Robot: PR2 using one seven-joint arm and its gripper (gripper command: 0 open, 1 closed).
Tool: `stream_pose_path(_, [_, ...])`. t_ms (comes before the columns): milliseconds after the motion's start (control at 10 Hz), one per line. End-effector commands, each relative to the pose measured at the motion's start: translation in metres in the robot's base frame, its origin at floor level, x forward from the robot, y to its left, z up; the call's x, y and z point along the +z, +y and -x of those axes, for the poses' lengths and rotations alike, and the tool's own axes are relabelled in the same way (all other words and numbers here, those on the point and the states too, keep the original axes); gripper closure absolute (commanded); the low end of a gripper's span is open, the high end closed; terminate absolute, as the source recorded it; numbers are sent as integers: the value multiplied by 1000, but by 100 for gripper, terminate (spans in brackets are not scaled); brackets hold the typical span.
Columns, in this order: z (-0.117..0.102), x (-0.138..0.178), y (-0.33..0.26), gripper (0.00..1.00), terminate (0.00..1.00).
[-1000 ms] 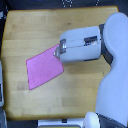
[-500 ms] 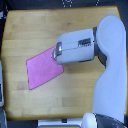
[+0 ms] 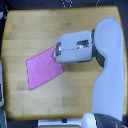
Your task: Folding a cloth
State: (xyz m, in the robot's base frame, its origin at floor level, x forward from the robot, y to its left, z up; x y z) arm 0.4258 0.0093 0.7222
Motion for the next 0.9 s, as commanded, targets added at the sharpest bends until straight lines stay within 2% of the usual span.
stream_pose_path(0, [-10, -10, 3, 100, 0])
stream_pose_path(800, [-18, -9, -3, 100, 0])
